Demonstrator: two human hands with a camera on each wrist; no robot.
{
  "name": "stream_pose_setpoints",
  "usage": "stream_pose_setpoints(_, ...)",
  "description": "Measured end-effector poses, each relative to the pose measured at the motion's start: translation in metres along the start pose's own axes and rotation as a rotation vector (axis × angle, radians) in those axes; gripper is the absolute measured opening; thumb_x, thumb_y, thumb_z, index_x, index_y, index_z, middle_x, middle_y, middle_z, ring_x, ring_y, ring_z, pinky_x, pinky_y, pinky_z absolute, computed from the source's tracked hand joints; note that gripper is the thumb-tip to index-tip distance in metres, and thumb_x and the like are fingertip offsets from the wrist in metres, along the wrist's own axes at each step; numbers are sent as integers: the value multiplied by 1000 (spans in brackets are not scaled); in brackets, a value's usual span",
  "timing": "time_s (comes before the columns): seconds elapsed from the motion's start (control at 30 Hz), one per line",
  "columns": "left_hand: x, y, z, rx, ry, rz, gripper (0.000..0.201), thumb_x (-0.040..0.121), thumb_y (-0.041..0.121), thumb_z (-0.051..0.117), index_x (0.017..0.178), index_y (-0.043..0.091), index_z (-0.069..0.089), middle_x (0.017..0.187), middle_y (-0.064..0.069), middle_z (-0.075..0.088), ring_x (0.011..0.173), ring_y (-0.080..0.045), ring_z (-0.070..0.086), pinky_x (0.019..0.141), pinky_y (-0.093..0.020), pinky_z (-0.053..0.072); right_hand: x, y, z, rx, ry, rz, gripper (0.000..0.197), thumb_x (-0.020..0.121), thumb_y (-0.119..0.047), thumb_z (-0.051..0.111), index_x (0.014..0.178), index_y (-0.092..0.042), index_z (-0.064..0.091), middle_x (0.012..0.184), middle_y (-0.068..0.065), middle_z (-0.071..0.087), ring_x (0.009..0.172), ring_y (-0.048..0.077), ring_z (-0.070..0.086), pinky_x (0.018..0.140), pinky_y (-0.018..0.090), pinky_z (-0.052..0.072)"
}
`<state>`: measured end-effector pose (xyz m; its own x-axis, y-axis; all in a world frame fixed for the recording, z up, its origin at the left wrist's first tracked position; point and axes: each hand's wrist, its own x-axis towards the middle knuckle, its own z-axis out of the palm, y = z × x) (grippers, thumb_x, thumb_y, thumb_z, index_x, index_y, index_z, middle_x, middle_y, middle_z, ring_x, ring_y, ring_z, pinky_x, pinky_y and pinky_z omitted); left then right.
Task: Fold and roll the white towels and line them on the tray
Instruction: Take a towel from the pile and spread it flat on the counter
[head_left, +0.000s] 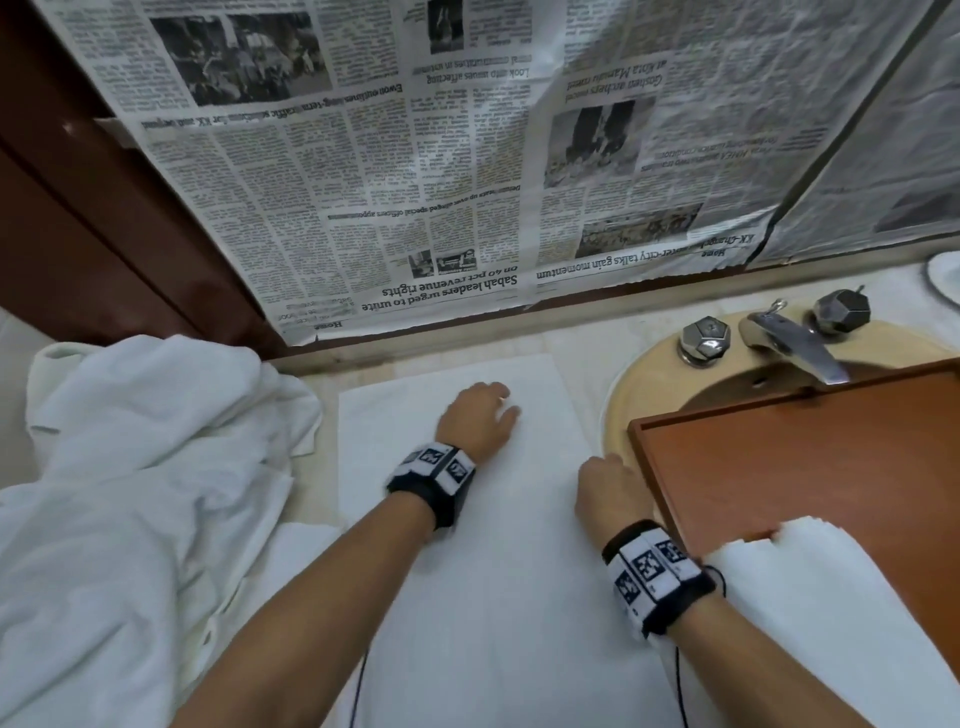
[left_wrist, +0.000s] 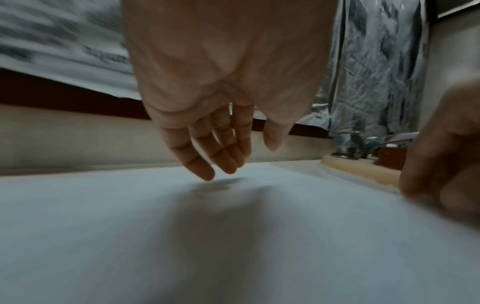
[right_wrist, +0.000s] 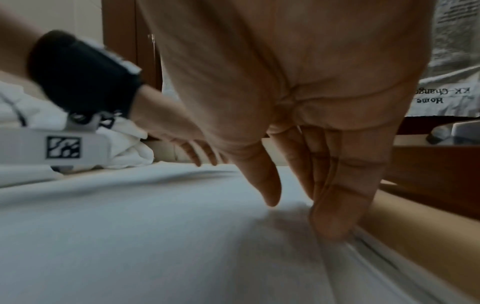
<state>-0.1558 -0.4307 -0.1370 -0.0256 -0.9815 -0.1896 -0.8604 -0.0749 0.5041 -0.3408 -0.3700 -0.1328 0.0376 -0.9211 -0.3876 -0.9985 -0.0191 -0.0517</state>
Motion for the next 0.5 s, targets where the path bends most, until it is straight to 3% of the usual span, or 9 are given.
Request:
stream_pose_setpoints(0.17, 48, 54, 26, 58, -103, 4, 34, 91, 49, 60, 102, 17, 57, 105, -4, 61, 100, -26, 59, 81, -37, 48, -3, 4, 0, 64, 12, 37, 28, 95, -2, 45, 119, -6, 57, 122, 11, 57, 110, 24, 61, 85, 31, 51)
stream_pose_setpoints(0.27, 60, 67, 33, 137, -112, -76, 40, 84, 53, 63, 102, 18, 56, 104, -1, 58, 96, -25, 57, 82, -37, 49, 1, 9, -3, 131, -6, 32, 27, 93, -1, 46, 117, -5, 58, 119, 12, 59, 107, 27, 62, 83, 32, 51)
stream_pose_setpoints(0.5, 69, 85, 39, 222, -129, -137, 21, 84, 26, 59, 100, 12, 64, 104, -8, 63, 92, -31, 61, 78, -33, 50, -6, 8, -2, 239, 47, 67, 23, 96, -10, 45, 118, -9, 55, 119, 7, 59, 109, 23, 60, 80, 30, 48)
